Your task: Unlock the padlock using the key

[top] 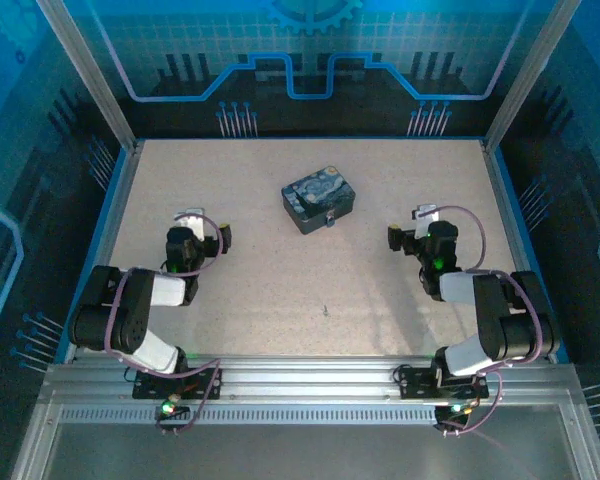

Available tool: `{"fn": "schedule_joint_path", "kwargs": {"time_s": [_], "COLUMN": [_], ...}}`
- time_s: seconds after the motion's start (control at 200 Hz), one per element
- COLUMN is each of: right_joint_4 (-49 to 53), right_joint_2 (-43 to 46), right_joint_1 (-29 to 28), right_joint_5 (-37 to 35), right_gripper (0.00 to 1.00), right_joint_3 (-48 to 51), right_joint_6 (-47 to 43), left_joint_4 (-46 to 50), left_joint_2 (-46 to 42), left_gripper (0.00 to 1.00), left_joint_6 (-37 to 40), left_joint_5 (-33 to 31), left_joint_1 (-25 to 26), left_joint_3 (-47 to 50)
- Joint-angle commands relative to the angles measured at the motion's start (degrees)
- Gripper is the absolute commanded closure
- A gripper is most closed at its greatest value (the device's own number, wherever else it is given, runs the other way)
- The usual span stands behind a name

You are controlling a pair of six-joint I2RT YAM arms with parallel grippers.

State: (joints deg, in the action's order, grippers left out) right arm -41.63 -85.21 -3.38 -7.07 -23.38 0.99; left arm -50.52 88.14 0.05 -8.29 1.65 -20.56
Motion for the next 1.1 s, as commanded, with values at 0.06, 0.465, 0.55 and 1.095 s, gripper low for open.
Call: {"fn": "schedule_joint_path", "kwargs": {"time_s": [0.06, 0.465, 0.55, 1.095], "right_joint_4": [-1.7, -1.4, -1.4, 34.2], "right_joint_2": [-0.8, -0.7, -0.7, 17.9], "right_joint_1": [-0.8, 0.1, 0.3, -0.9], "right_joint_5": [-0.5, 1.5, 1.7, 0.0], "right_gripper": [0.00, 0.00, 0.00, 0.00], "right_joint_3": [-1.3, -1.4, -1.3, -10.5], "right_joint_6": [-0.7, -0.5, -0.3, 3.6], "left_joint_4": [-2.2, -2.1, -2.0, 26.4], "left_joint_2": [0.6, 0.6, 0.6, -18.9], "left_gripper": [0.01, 0.01, 0.01, 0.01], "left_joint_6": [-0.2, -0.3, -0.3, -5.5], "left_joint_5": [-0.5, -0.5, -0.4, -2.9], "left_joint_1": [-0.2, -0.2, -0.2, -0.8], "left_joint_3": [-1.3, -1.4, -1.4, -12.2]}}
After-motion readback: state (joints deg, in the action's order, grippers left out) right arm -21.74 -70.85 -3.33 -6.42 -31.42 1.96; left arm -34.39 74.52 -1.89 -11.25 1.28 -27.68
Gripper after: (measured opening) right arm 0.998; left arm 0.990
